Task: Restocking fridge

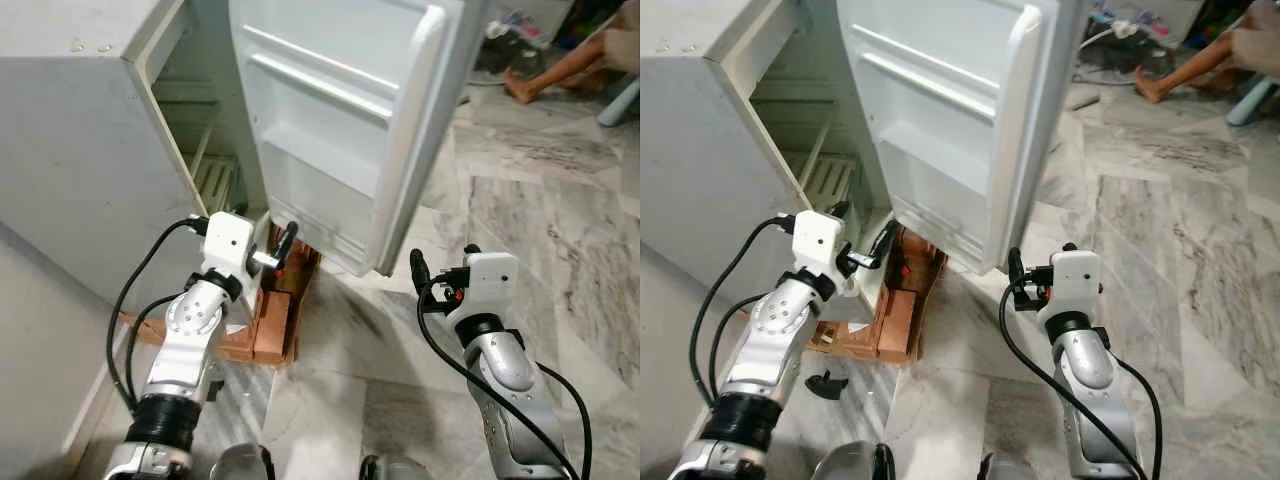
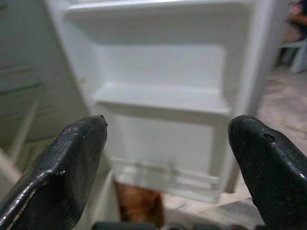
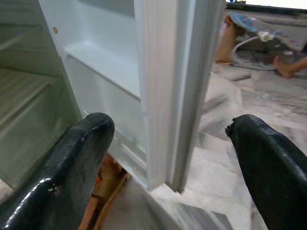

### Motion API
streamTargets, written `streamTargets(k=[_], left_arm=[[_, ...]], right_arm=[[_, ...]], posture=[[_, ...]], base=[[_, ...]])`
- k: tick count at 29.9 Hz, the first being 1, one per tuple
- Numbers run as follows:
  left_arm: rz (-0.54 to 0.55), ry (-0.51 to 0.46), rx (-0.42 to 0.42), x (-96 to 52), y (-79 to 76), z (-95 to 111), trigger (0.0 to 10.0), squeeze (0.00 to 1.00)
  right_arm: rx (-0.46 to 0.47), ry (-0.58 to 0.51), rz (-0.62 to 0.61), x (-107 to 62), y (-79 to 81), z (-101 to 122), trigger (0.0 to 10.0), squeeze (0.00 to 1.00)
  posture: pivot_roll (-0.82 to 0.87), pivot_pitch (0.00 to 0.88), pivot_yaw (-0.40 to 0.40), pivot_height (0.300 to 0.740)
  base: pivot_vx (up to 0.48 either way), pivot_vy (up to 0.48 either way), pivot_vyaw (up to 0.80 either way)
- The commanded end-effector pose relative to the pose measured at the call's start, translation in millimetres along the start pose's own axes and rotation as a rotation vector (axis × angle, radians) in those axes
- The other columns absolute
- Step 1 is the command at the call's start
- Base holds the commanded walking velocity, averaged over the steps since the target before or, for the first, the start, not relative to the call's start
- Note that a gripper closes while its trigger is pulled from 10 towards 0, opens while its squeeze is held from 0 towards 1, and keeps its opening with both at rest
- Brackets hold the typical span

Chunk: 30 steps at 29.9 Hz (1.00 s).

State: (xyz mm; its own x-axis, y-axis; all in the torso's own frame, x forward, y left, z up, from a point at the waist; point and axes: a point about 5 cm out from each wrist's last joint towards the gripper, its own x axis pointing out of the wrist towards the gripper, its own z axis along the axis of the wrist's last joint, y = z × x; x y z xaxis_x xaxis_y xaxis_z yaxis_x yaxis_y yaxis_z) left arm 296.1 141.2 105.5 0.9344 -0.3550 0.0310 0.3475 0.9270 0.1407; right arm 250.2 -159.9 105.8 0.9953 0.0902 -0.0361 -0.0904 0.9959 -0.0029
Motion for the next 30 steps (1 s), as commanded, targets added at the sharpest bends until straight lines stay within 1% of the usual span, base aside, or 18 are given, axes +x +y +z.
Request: streamTargets(k=[1, 3, 5, 7, 11, 14, 22, 23, 24, 30], left_arm=[[-0.024, -0.022, -0.002, 4.2, -7.9, 7.8, 10.0, 0.0], [-0.024, 0.011, -0.01, -4.2, -9.5, 5.1, 10.0, 0.0], [-0.019, 0.029, -0.026, -8.5, -10.8, 2.1, 10.0, 0.0], [-0.016, 0.044, -0.023, -12.4, -11.0, -1.3, 10.0, 0.0], [-0.012, 0.063, -0.025, -19.8, -12.7, -6.5, 10.0, 0.0], [-0.027, 0.066, -0.027, -20.7, -15.6, -8.0, 10.0, 0.0], [-0.034, 0.066, -0.028, -20.6, -16.8, -8.3, 10.0, 0.0], [-0.123, 0.042, -0.021, -7.2, -28.8, -0.1, 10.0, 0.0], [-0.147, 0.037, -0.017, -2.4, -32.1, 2.3, 10.0, 0.0], [-0.158, 0.059, -0.005, 8.9, -34.9, 4.6, 10.0, 0.0]], right_arm=[[-0.013, 0.001, -0.028, -4.6, -8.0, -0.5, 10.0, 0.0], [-0.004, 0.009, -0.039, -3.5, -8.8, -2.8, 10.0, 0.0], [0.0, 0.011, -0.038, -2.4, -9.0, -3.8, 10.0, 0.0], [0.002, 0.017, -0.036, -1.7, -9.0, -4.8, 10.0, 0.0], [0.002, 0.028, -0.03, -1.6, -9.3, -6.7, 10.0, 0.0], [0.005, 0.025, -0.029, -1.5, -9.4, -6.7, 10.0, 0.0], [0.006, 0.023, -0.028, -1.3, -9.4, -6.6, 10.0, 0.0], [-0.003, 0.013, -0.03, 0.3, -9.4, -4.8, 10.0, 0.0], [-0.007, 0.011, -0.032, 0.5, -9.8, -4.3, 10.0, 0.0], [-0.011, 0.009, -0.038, 0.7, -9.9, -4.7, 10.0, 0.0]], posture=[[-0.05, 0.101, 0.007, 0.74], [-0.05, 0.097, 0.006, 0.74], [-0.05, 0.097, 0.006, 0.74], [-0.05, 0.094, 0.002, 0.74], [-0.06, 0.09, 0.0, 0.74], [-0.06, 0.09, 0.0, 0.74], [-0.06, 0.09, 0.0, 0.74], [-0.08, 0.085, 0.002, 0.74], [-0.08, 0.085, 0.002, 0.74], [-0.08, 0.085, 0.004, 0.74]], base=[[0.42, 0.0, 0.0], [0.174, 0.0, 0.0], [0.0, 0.0, 0.0], [0.0, 0.0, 0.0], [0.0, 0.0, -0.61], [0.0, 0.0, -0.8], [0.0, 0.0, -0.8], [0.375, 0.0, 0.0], [0.409, 0.0, 0.0], [0.425, 0.0, 0.0]])
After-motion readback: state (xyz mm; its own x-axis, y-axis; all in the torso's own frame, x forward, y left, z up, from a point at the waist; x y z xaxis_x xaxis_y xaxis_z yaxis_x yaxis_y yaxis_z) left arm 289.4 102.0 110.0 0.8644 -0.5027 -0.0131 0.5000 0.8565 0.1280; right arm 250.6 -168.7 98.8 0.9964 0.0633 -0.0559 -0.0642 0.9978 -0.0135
